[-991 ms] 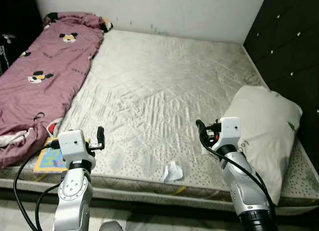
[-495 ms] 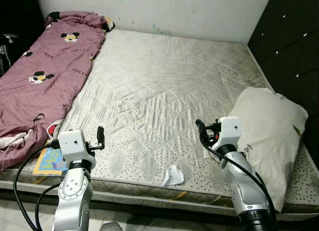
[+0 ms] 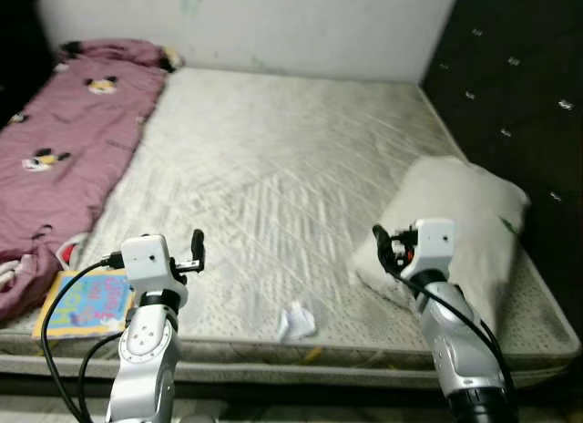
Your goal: Clean up the room
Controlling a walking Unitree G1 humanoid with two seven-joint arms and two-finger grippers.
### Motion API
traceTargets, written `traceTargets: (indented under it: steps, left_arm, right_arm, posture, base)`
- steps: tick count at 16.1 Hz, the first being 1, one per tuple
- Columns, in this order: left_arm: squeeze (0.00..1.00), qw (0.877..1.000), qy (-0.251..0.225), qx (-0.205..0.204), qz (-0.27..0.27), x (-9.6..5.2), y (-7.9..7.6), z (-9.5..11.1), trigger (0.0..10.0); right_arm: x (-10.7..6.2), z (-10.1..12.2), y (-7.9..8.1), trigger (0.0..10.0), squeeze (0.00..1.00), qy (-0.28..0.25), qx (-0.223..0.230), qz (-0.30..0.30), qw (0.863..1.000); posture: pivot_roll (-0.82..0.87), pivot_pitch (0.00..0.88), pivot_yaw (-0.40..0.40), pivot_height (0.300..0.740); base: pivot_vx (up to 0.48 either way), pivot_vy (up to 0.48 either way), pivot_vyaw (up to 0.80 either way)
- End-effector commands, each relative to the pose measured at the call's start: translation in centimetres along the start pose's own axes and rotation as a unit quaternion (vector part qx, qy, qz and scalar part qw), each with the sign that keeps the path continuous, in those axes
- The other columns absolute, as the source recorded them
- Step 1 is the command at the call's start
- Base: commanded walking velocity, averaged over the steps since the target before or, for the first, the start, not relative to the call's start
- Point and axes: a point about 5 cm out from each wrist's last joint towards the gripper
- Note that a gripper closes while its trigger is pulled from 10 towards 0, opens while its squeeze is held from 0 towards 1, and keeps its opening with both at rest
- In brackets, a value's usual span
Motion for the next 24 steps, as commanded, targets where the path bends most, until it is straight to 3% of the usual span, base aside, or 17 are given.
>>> traceTargets:
  steps: [1,15,24]
  left_arm:
    - [0.0,1.0,-0.001,0.005,0.013,0.0,0.7,0.2,10.0]
    - [0.0,0.999,-0.014,0.018,0.036,0.2,0.5,1.0,10.0]
    - [0.0,0.999,-0.005,0.016,0.037,0.3,0.5,0.8,10.0]
  right_arm:
    - [0.5,0.9,0.7,10.0,0.0,-0.016,0.003,0.014,1.0]
    - [0.9,1.9,0.6,10.0,0.0,-0.027,-0.001,0.032,0.999]
    - [0.9,1.9,0.7,10.0,0.0,-0.024,0.005,0.039,0.999]
  posture:
    - [-0.04,0.0,-0.062,0.74]
    - [-0.02,0.0,-0.065,0.74]
    - [-0.02,0.0,-0.065,0.645]
  base:
    - [0.0,0.0,0.0]
    - [0.0,0.0,0.0]
    - [0.0,0.0,0.0]
Point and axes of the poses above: a point about 5 cm out from each wrist's last joint towards the gripper, its own x axis pointing out of the wrist towards the gripper, its own z axis along the axis of the wrist's last joint, y = z × x, and after that the axes turned 10 degrees about -x, right-handed
